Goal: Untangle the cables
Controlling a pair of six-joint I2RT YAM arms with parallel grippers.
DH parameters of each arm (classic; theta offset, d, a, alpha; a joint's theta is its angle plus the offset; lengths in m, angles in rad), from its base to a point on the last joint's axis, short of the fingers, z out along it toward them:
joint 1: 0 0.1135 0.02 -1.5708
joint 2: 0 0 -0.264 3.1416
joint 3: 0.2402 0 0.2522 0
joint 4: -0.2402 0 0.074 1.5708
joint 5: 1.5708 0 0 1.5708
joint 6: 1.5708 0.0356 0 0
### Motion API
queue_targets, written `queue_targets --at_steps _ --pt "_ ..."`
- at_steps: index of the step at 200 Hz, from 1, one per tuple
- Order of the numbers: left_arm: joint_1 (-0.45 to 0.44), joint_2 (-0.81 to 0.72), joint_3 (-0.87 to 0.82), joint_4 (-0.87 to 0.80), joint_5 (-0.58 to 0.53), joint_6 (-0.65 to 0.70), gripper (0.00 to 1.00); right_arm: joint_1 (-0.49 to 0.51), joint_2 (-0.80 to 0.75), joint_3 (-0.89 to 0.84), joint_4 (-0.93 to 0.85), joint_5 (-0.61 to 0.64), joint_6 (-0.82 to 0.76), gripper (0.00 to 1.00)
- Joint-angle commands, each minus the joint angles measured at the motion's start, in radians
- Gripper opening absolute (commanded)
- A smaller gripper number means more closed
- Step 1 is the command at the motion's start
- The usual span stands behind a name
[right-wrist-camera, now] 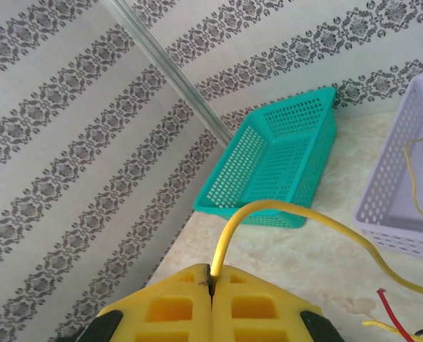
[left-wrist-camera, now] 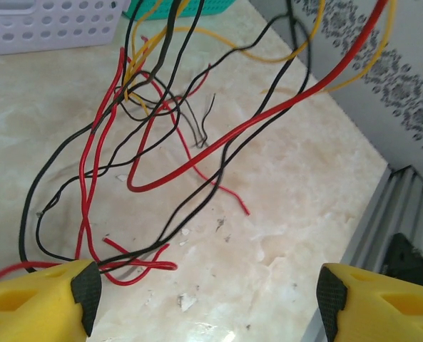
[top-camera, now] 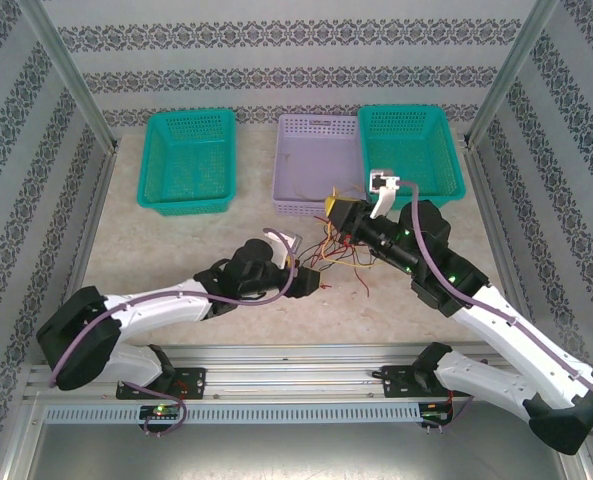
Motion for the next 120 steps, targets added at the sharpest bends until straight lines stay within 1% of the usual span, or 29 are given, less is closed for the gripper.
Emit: queue_targets --at_steps 1,46,60,81,109,120 --pt "-0.023 0.060 0.035 0.008 -0.049 0.095 0.80 -0.012 -0.021 0.023 0.037 -0.033 0.047 0.00" --pt "-0.040 0.197 0.060 0.096 -0.057 0.125 0.83 -0.011 -0.033 0.056 0.005 -0.052 0.061 0.00" --pt "-0.049 0.241 0.090 0.101 -0.061 0.139 0.84 -0.012 -0.040 0.051 0.010 -0.058 0.068 0.00" --pt "-0.062 0.296 0.128 0.100 -0.096 0.169 0.84 -0.012 -0.037 0.052 0.014 -0.083 0.079 0.00" --pt "-0.062 0.326 0.148 0.106 -0.149 0.191 0.83 -0.012 -0.041 0.039 0.022 -0.093 0.094 0.00" --pt "-0.062 0.331 0.152 0.104 -0.159 0.196 0.79 -0.012 -0.044 0.032 0.022 -0.095 0.101 0.00"
